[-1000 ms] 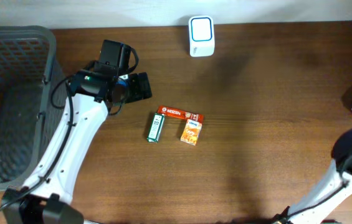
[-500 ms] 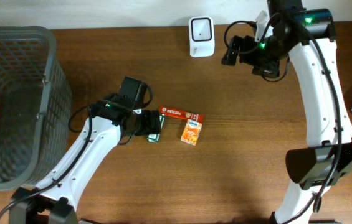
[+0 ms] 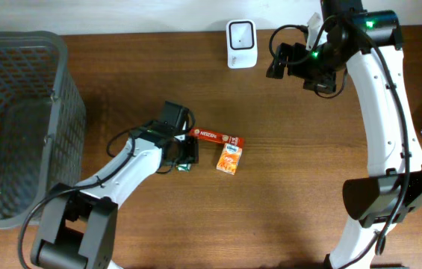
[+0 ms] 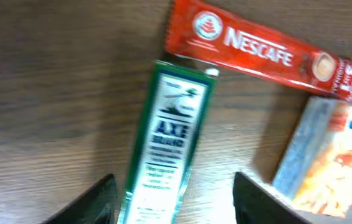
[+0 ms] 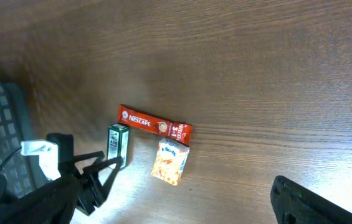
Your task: Scan the item barcode
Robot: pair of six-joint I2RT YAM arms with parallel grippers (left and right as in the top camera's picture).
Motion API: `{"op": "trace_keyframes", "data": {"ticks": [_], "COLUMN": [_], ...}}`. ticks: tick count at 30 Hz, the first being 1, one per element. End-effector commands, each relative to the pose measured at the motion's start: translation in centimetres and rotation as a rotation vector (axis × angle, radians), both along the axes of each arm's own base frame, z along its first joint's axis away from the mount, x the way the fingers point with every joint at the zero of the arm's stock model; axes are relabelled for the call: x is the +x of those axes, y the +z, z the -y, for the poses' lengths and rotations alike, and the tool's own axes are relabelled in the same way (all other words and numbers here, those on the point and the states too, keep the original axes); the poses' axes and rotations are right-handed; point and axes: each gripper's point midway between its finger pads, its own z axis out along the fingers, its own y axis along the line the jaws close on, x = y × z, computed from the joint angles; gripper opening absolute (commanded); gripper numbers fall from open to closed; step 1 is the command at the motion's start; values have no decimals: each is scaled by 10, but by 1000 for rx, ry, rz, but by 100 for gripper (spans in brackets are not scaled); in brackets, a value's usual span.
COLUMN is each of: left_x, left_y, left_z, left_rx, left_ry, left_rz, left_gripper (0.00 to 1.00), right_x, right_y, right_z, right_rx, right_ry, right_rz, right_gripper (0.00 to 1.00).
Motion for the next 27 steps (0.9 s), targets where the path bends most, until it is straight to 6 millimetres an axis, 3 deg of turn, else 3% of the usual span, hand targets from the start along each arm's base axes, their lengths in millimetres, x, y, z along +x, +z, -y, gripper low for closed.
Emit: {"op": "trace_keyframes", "data": {"ticks": [1,4,8,10,13,20,22,25,27], "left_x": [-5,-2,7,9,-2,-11,-11,-12,-12], "left_y": [-11,-17,-17,-15,-17,-39,-39,-31,-29], "left_z": [-2,-14,-34,-32,-7,-9,-9,11,10], "left_rx": [79,146,259,254,123,134,133,-1,-39], "left_ry": [-14,7,47,47,-6,2,1,-45,-64], "left_rz": [2,13,57,63,6,-61,-61,-95,-105], "left_gripper": [66,65,50,48,51,40,37,35,31], "right_x": [1,1,1,1,1,1,1,1,1], "right_y": [-1,-1,-1,-1,-1,-1,-1,-1,-1], "right_z": [1,1,1,1,1,1,1,1,1], "right_rx": [-11,-11,-11,-11,-11,-11,-11,-11,-11], "right_ry": [4,4,4,4,4,4,4,4,4], "right_rz": [3,3,3,4,3,4,4,4,4], "right_gripper": [99,99,99,99,99,99,98,98,99]}}
